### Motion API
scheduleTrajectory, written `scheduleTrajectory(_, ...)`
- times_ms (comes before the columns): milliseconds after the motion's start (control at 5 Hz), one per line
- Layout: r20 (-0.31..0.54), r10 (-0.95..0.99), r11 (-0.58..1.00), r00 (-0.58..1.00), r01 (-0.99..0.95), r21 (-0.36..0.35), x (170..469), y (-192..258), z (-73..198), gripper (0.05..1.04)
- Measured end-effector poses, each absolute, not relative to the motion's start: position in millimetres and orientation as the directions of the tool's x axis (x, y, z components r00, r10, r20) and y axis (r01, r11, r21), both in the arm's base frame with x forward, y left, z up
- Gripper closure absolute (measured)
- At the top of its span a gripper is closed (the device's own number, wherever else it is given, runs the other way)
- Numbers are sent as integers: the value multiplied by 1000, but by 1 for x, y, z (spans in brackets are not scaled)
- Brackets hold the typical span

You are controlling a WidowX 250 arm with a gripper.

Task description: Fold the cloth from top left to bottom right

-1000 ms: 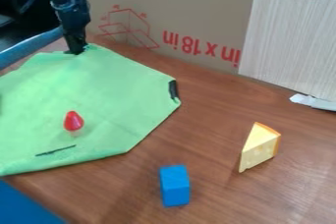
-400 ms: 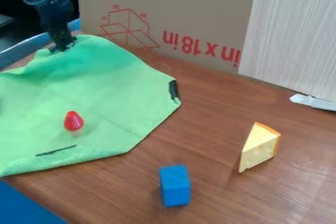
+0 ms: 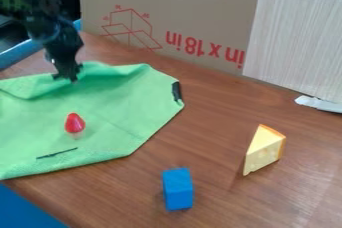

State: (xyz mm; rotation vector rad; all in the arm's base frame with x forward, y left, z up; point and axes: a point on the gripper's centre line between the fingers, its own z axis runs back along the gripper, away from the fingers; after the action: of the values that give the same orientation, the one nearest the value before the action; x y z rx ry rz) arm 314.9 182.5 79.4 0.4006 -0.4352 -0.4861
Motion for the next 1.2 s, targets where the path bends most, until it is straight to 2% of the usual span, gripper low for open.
scheduleTrajectory(200, 301, -570, 783, 764, 395, 480, 296, 166, 83, 1028)
scheduleTrajectory(800, 347, -608, 781, 714, 459, 423, 249, 152, 117, 1028)
scheduleTrajectory(1200, 329, -654, 745, 681, 506, 434, 228, 136, 114, 1028)
